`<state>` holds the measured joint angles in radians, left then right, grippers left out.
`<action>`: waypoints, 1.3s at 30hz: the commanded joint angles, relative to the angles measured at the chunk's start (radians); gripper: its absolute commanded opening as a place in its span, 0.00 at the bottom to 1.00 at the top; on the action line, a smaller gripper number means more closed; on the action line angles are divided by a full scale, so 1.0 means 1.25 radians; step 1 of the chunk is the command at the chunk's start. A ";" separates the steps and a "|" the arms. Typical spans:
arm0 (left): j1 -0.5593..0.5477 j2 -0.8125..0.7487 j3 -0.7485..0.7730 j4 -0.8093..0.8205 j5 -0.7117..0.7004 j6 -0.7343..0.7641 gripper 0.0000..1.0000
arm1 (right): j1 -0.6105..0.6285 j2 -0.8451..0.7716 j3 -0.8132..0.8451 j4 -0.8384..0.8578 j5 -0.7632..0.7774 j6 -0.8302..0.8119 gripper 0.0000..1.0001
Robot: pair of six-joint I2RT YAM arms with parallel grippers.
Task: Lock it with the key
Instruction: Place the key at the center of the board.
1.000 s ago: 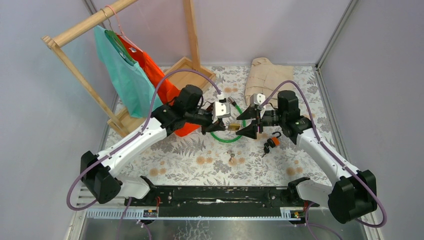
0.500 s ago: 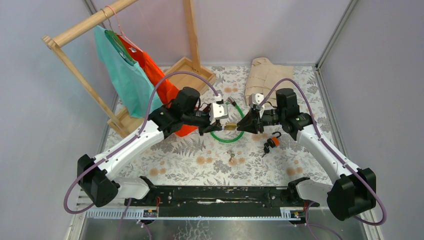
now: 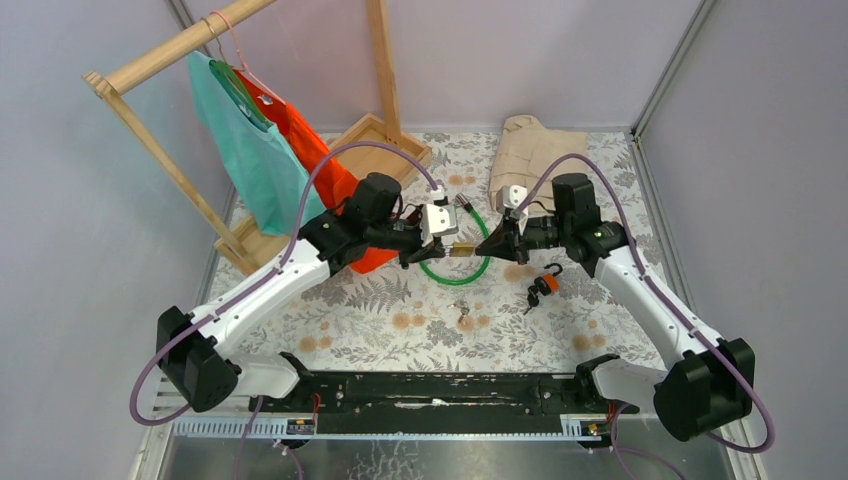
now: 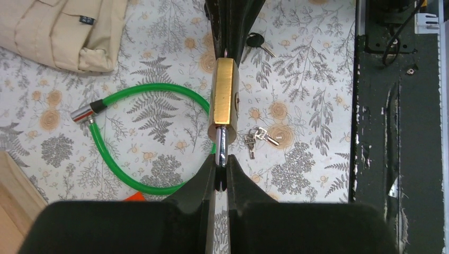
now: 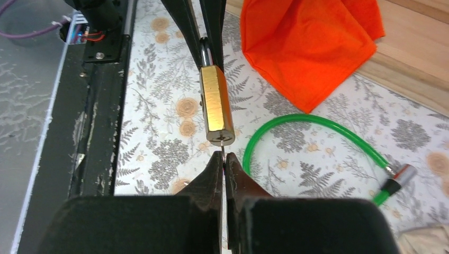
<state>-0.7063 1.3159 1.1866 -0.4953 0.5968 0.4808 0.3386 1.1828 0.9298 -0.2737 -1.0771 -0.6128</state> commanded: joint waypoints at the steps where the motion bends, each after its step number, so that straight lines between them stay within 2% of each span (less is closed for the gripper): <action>1: 0.020 -0.015 0.001 0.025 -0.010 0.013 0.00 | -0.058 -0.008 0.081 -0.150 0.125 -0.140 0.00; 6: 0.039 -0.015 -0.002 0.008 0.005 0.029 0.00 | -0.149 -0.041 0.046 -0.214 0.143 -0.204 0.00; 13: 0.046 0.020 0.026 0.046 -0.029 -0.018 0.00 | -0.156 -0.050 -0.011 -0.293 0.205 -0.218 0.00; 16: 0.048 0.072 0.065 0.075 -0.059 -0.071 0.00 | -0.156 -0.034 -0.072 -0.275 0.248 -0.225 0.00; 20: 0.068 0.141 0.097 0.149 -0.066 -0.163 0.00 | -0.155 0.058 -0.109 -0.249 0.286 -0.198 0.02; 25: 0.094 0.197 0.124 0.221 -0.032 -0.251 0.00 | -0.155 0.192 -0.080 -0.203 0.279 -0.128 0.00; 30: 0.099 0.274 0.159 0.241 -0.013 -0.287 0.00 | -0.152 0.300 -0.028 -0.192 0.272 -0.114 0.00; 39: 0.104 0.468 0.244 0.323 0.070 -0.447 0.00 | -0.155 0.422 0.035 -0.195 0.298 -0.099 0.17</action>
<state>-0.5816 1.8160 1.4105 -0.2413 0.6029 0.0513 0.1436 1.6646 0.9154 -0.5133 -0.7219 -0.7521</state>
